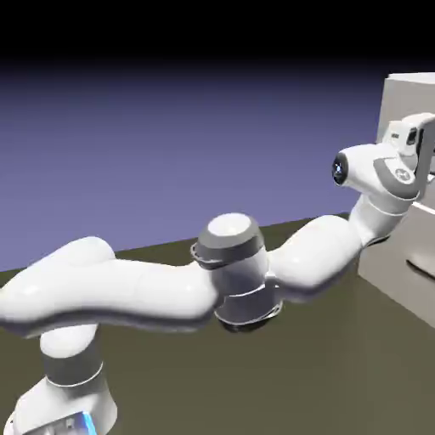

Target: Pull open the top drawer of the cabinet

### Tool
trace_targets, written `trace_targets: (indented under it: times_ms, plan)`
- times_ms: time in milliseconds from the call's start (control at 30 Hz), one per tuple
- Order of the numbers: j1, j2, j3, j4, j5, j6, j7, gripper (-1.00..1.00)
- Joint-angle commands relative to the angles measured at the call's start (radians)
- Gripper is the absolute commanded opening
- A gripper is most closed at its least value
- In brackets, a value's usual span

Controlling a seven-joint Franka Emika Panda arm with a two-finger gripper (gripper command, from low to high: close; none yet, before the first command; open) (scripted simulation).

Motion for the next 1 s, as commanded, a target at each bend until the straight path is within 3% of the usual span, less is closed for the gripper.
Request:
trace_targets:
  times_ms: [0,167,200,967]
  plan:
    - [0.023,-0.004,0.005,0.036,0.009,0.012,-0.021,0.0]
    - [0.136,-0.024,0.027,0.215,0.054,0.073,-0.123,0.0]
    - [0.136,-0.024,0.027,0.216,0.054,0.073,-0.123,-1.0]
    - [-0.342,-0.064,0.056,-0.582,-0.103,-0.234,0.119,-1.0]
